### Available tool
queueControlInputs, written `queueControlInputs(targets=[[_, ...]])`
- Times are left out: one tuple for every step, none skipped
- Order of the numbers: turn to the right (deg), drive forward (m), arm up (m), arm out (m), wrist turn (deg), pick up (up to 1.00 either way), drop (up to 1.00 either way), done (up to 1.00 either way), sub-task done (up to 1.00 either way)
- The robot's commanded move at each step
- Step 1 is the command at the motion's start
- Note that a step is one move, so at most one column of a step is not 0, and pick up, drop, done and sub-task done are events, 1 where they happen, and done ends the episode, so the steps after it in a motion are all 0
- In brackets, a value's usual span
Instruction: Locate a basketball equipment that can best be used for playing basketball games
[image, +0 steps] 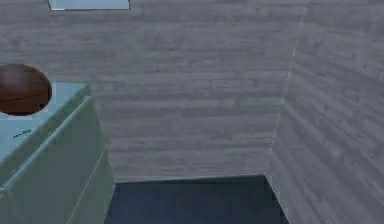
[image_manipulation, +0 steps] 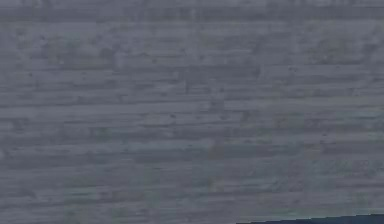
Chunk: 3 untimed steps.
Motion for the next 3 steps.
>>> queueControlInputs(targets=[[0.0,0.60,0.00,0.00,0.0,0.00,0.00,0.00,0.00],[-45.0,0.00,0.00,0.00,0.0,0.00,0.00,0.00,0.00],[-21.0,0.00,0.00,0.00,0.0,0.00,0.00,0.00,0.00]])
